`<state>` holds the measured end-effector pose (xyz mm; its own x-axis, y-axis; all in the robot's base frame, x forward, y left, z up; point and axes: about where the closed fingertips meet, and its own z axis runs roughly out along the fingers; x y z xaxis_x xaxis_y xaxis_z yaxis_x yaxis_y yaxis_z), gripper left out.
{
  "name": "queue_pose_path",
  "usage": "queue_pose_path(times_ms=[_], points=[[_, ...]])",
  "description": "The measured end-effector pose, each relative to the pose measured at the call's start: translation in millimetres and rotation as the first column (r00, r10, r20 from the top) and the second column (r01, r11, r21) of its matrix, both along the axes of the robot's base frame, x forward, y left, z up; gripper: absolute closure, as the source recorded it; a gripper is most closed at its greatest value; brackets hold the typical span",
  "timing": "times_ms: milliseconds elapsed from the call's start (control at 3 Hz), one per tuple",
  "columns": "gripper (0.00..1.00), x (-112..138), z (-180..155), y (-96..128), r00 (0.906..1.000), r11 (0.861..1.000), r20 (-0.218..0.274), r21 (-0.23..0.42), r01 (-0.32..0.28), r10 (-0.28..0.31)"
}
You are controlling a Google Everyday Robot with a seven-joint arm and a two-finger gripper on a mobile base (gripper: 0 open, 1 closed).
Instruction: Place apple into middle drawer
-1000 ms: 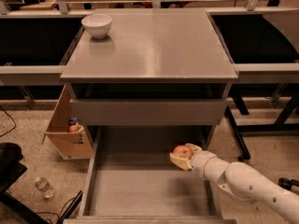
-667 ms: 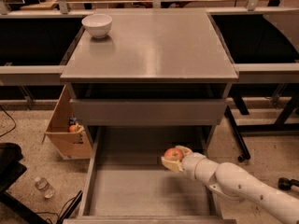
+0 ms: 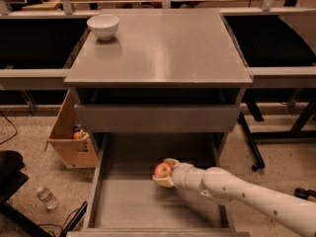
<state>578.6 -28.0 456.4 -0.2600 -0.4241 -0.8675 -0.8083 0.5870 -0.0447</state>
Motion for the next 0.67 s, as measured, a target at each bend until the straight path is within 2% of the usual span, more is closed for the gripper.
queue_pose_path(times_ms=[333, 667], points=[[1.0, 8.1, -30.4, 25.9, 0.9928, 0.992, 0.035, -0.053, -0.113, 0.115], [1.0, 16.5, -55.9, 44.0, 0.9824, 0.982, 0.013, -0.033, -0.186, 0.186]])
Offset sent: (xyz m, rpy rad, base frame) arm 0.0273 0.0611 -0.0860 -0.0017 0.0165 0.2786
